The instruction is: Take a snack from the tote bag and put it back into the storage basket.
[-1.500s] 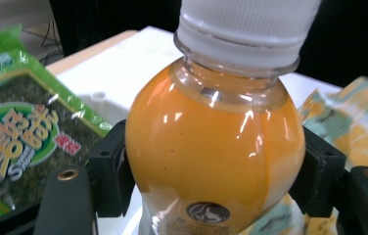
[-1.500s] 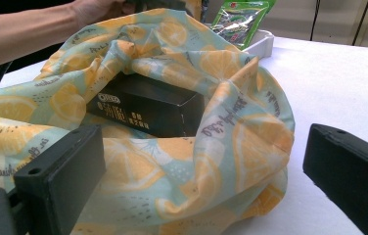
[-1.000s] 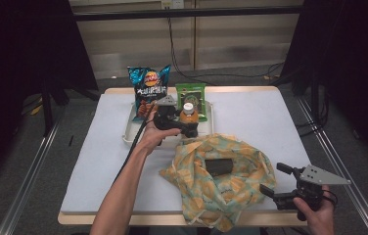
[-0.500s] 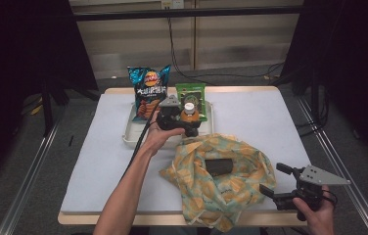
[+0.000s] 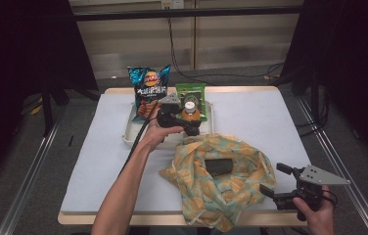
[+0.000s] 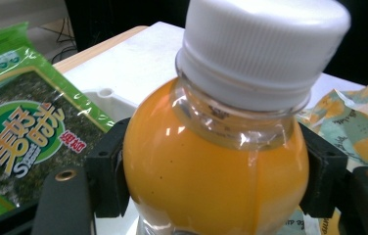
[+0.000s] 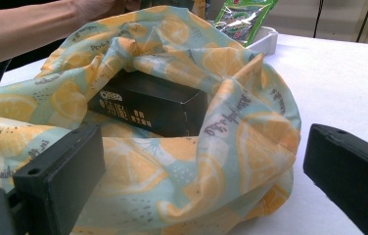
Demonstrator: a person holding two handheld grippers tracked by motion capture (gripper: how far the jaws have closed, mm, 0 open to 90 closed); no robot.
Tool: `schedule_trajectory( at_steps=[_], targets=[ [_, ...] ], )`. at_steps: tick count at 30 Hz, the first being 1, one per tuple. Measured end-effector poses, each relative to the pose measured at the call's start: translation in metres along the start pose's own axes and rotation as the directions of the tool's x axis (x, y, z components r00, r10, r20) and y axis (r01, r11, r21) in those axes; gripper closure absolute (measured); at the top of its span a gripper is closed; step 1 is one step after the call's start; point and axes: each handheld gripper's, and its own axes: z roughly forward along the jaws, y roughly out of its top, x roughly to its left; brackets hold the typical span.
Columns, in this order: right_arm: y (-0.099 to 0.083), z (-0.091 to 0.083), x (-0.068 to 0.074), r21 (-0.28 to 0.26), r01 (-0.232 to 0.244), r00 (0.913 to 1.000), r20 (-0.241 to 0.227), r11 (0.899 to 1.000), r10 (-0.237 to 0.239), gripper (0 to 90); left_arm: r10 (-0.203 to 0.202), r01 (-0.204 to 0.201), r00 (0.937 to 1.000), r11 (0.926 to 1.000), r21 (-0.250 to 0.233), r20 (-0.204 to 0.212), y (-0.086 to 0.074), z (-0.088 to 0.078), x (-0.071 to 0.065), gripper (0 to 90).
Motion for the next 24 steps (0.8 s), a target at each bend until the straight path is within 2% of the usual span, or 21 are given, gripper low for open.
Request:
schedule_trajectory(
  at_steps=[1,2,4,8,9,12,14,17,18,20,21,22,23,24],
  targets=[
    [0.000,0.000,0.000,0.002,0.002,1.0000,0.003,1.000,-0.002,1.3,-0.022,0.022,0.9997,0.9998,0.003,-0.005,-0.001,-0.001,-0.002,24.0],
    [0.000,0.001,0.000,0.002,0.004,1.0000,0.004,1.000,-0.004,1.3,-0.029,0.029,0.9995,0.9996,0.000,-0.009,-0.002,-0.002,-0.003,19.2],
    [0.001,0.002,-0.001,-0.001,0.002,1.0000,-0.001,1.000,-0.002,1.3,-0.026,0.026,0.9995,0.9996,-0.008,-0.018,-0.004,-0.006,-0.005,16.5],
    [0.003,0.006,0.001,0.006,0.006,1.0000,0.006,1.000,-0.006,2.1,-0.047,0.046,0.9983,0.9986,-0.025,-0.036,-0.005,-0.020,-0.010,14.6],
    [0.004,0.006,0.001,0.009,0.007,0.9999,0.008,1.000,-0.007,3.1,-0.040,0.039,0.9979,0.9990,-0.021,-0.050,-0.005,-0.024,-0.012,15.4],
    [0.006,0.008,0.003,0.010,0.006,0.9999,0.015,1.000,-0.006,5.7,-0.037,0.035,0.9981,0.9985,-0.042,-0.049,-0.004,-0.036,-0.020,17.7],
    [0.008,0.009,0.003,0.013,0.008,1.0000,0.002,1.000,-0.008,7.9,-0.032,0.029,0.9979,0.9985,-0.045,-0.057,-0.004,-0.044,-0.026,20.5],
    [0.011,0.012,0.004,0.016,0.006,1.0000,0.004,1.000,-0.006,9.9,-0.030,0.026,0.9983,0.9962,-0.083,-0.049,-0.006,-0.058,-0.035,26.5],
    [0.012,0.013,0.003,0.014,0.011,0.9999,0.005,1.000,-0.011,10.3,-0.026,0.021,0.9978,0.9963,-0.083,-0.062,-0.006,-0.062,-0.038,27.2],
    [0.014,0.015,0.002,0.017,0.013,0.9999,0.010,1.000,-0.013,10.4,-0.033,0.029,0.9981,0.9967,-0.076,-0.052,-0.006,-0.068,-0.042,28.9],
    [0.016,0.016,0.001,0.016,0.013,0.9999,0.011,1.000,-0.013,10.7,-0.037,0.032,0.9977,0.9958,-0.085,-0.057,-0.006,-0.072,-0.044,29.9],
    [0.017,0.017,0.000,0.017,0.015,0.9999,0.008,1.000,-0.015,10.6,-0.041,0.036,0.9983,0.9942,-0.101,-0.041,-0.006,-0.075,-0.047,30.0],
    [0.019,0.018,0.000,0.020,0.016,0.9998,0.007,1.000,-0.016,10.7,-0.038,0.035,0.9990,0.9939,-0.105,-0.025,-0.005,-0.077,-0.052,32.1],
    [0.021,0.018,-0.001,0.024,0.025,0.9996,0.012,0.999,-0.026,11.1,-0.031,0.028,0.9991,0.9946,-0.099,-0.030,-0.004,-0.077,-0.056,34.3]
  ],
)
